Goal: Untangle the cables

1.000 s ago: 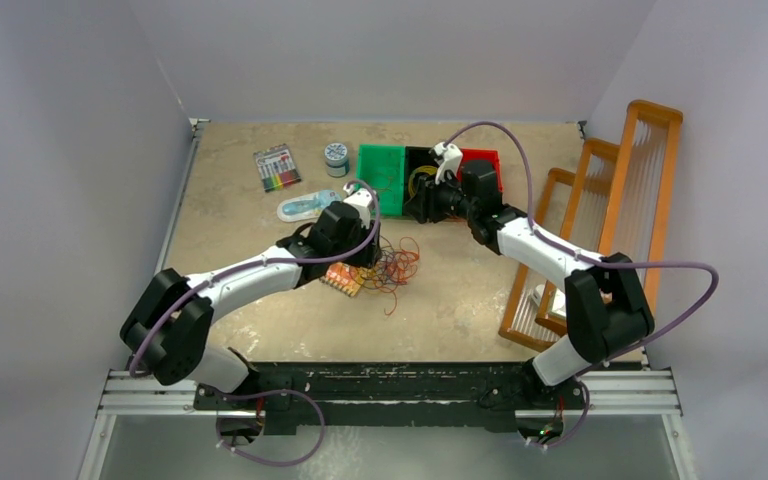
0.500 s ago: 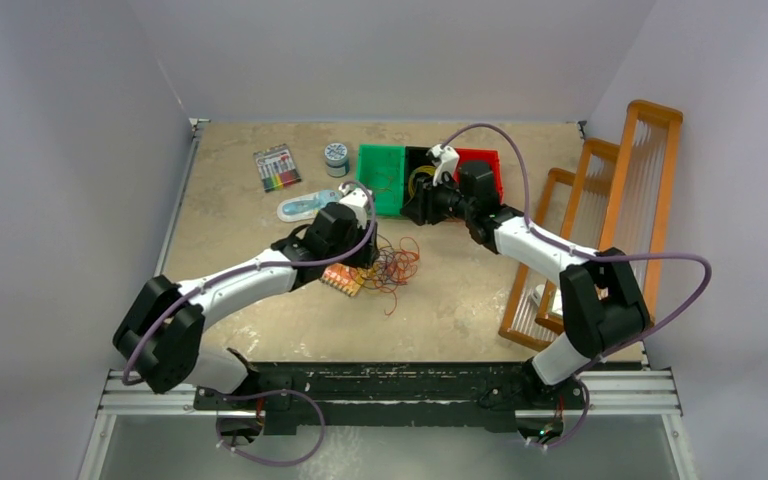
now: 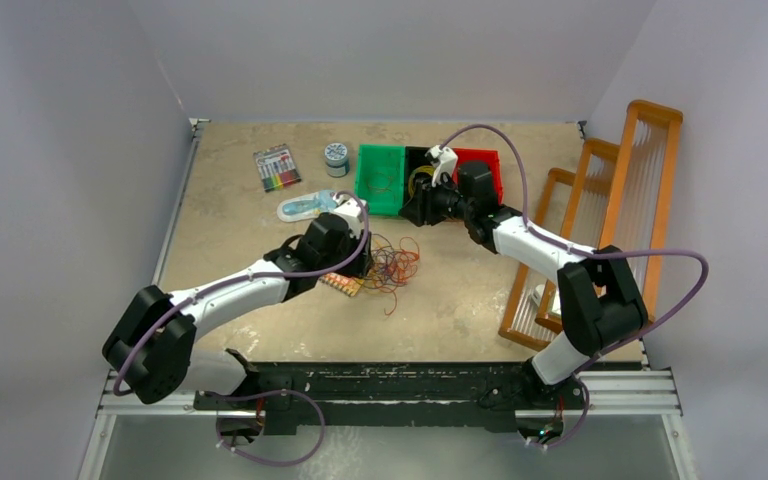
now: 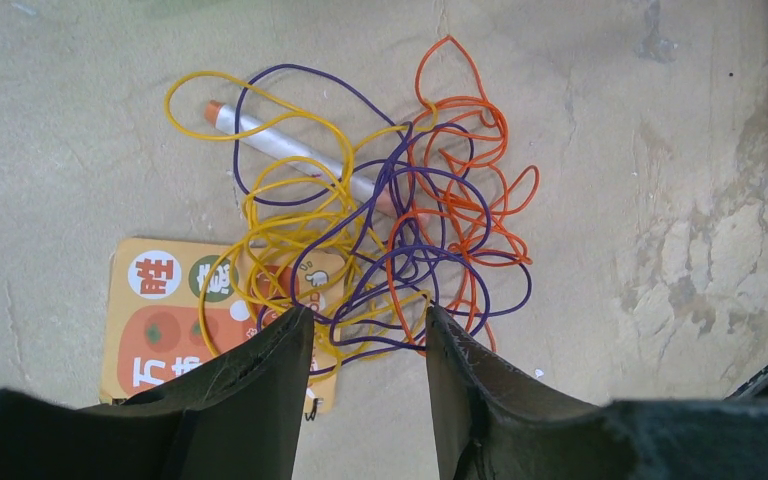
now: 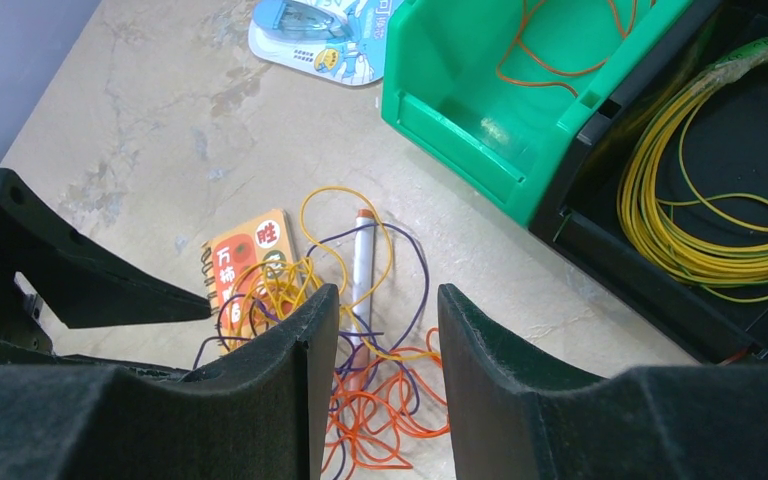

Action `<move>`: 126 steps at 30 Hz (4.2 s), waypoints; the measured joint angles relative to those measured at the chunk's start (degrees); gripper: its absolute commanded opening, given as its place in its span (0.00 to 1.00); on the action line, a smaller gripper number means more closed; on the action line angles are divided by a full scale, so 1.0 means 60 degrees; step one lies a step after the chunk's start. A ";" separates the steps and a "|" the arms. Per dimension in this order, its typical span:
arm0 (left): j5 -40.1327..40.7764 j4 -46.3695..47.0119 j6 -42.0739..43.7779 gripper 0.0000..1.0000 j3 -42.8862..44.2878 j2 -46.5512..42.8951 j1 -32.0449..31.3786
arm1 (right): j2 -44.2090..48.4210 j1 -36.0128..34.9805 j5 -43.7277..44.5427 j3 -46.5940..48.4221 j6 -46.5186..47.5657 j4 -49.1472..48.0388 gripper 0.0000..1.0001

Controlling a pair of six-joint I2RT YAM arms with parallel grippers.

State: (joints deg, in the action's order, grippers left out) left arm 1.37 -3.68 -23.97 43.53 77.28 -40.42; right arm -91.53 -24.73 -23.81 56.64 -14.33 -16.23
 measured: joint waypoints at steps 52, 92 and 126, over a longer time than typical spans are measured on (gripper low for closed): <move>0.3843 -0.0448 -0.1169 0.48 0.0106 -0.2127 0.0066 | 0.0630 -0.2590 -0.0801 -0.1534 0.3785 -0.1144 0.53; 0.3548 0.0790 -0.1118 0.54 -0.1067 -0.3238 0.0175 | 0.1494 -0.3013 0.0656 -0.0120 0.3381 0.0168 0.00; 0.0554 1.4076 0.1548 0.62 -0.4710 0.0965 -0.0342 | 0.1636 -0.2805 0.1027 0.1672 0.1202 0.1792 0.00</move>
State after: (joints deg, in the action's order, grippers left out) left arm 4.69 80.77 -14.68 15.27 83.07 -42.48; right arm -81.71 -41.56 -17.65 66.67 -7.11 -5.48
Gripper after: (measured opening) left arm 0.623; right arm 0.008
